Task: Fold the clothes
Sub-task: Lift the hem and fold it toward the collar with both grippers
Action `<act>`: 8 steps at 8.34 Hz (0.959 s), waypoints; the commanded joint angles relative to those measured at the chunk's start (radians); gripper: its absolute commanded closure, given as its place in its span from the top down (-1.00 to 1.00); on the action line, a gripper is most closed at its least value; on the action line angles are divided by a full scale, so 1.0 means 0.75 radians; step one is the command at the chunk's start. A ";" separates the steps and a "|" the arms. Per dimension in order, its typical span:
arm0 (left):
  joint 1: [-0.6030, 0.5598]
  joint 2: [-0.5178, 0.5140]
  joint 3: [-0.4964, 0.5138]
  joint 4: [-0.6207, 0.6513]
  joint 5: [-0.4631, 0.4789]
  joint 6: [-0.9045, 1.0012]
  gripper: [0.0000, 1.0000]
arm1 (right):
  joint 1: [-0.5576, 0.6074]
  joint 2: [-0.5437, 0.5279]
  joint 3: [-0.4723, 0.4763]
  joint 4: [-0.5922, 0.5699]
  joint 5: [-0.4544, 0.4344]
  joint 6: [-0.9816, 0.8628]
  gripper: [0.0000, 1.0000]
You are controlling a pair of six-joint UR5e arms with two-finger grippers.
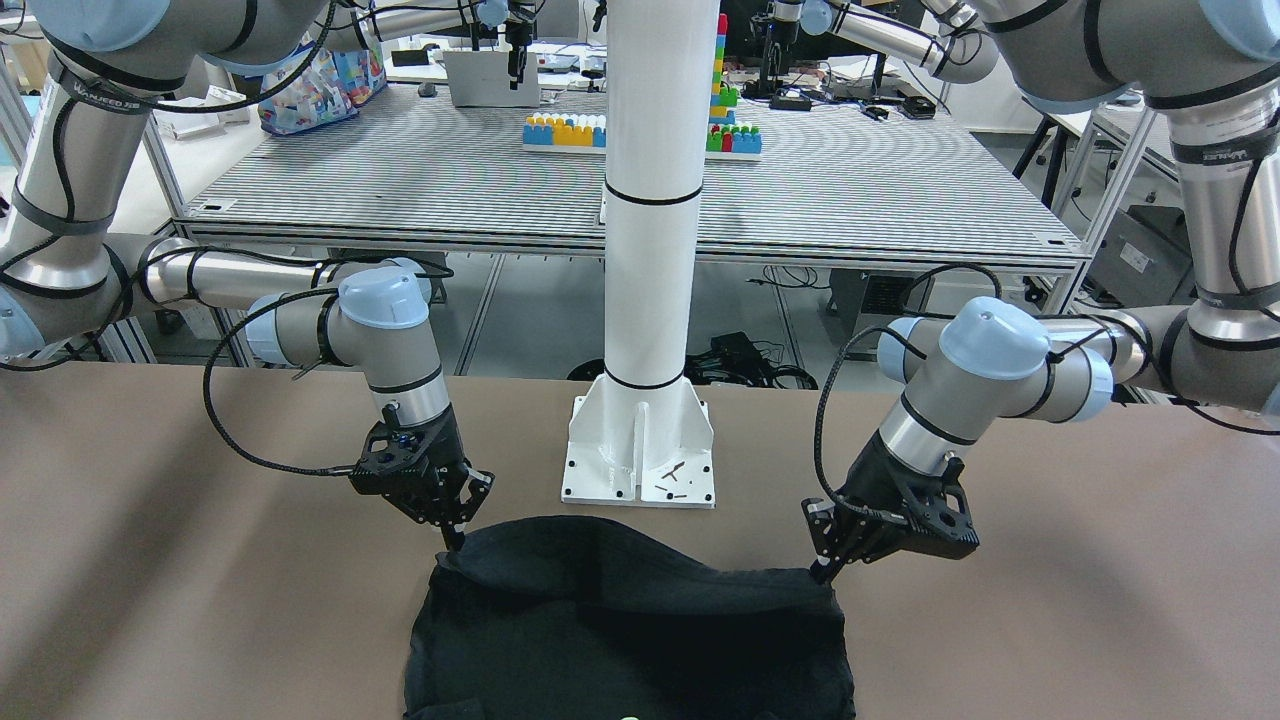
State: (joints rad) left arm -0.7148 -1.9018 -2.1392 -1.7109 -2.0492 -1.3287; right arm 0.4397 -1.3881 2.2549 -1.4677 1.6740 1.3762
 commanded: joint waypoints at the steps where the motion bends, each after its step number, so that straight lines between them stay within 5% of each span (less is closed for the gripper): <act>1: -0.183 -0.216 0.278 0.001 -0.008 0.051 -1.00 | 0.239 0.061 -0.091 -0.033 0.046 -0.194 -1.00; 4: -0.304 -0.429 0.593 0.001 -0.002 0.112 -1.00 | 0.481 0.230 -0.318 -0.035 0.214 -0.274 -1.00; 6: -0.341 -0.507 0.743 -0.001 0.004 0.150 -1.00 | 0.555 0.304 -0.435 -0.033 0.231 -0.332 -1.00; 8: -0.342 -0.561 0.898 -0.009 0.061 0.231 -1.00 | 0.563 0.520 -0.681 -0.031 0.231 -0.330 -1.00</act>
State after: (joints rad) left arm -0.9654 -2.2801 -1.5761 -1.7127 -2.0419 -1.2040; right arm 0.8474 -1.1409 1.9105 -1.4920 1.8437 1.1339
